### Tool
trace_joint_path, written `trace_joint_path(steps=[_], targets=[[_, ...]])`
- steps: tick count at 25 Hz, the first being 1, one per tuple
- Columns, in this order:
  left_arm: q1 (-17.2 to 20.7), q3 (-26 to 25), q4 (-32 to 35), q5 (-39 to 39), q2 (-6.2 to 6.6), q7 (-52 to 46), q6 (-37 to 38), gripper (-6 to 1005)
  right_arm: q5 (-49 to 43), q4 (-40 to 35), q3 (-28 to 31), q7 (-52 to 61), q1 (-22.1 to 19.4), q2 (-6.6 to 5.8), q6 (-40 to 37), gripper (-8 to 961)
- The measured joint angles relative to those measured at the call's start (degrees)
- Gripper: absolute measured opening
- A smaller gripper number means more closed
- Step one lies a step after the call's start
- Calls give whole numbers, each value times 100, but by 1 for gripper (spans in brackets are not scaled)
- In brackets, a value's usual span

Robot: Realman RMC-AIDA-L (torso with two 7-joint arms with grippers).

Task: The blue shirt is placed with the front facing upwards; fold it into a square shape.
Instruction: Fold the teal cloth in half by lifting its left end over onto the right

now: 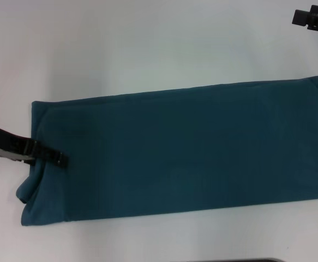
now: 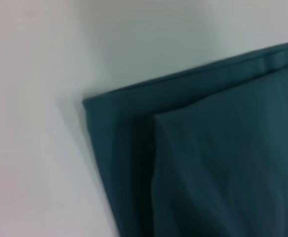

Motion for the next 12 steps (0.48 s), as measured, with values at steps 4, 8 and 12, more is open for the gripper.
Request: trace_joint_path(steps=[4, 8, 12], targets=[[-27, 2, 12, 0, -11, 17, 13, 906, 0, 0, 0, 2, -8, -8, -7, 942], [-30, 2, 12, 0, -18, 20, 12, 906, 0, 0, 3, 3, -16, -10, -9, 942], [-29, 2, 11, 0, 5, 18, 2, 906, 0, 0, 3, -1, -15, -9, -9, 942]])
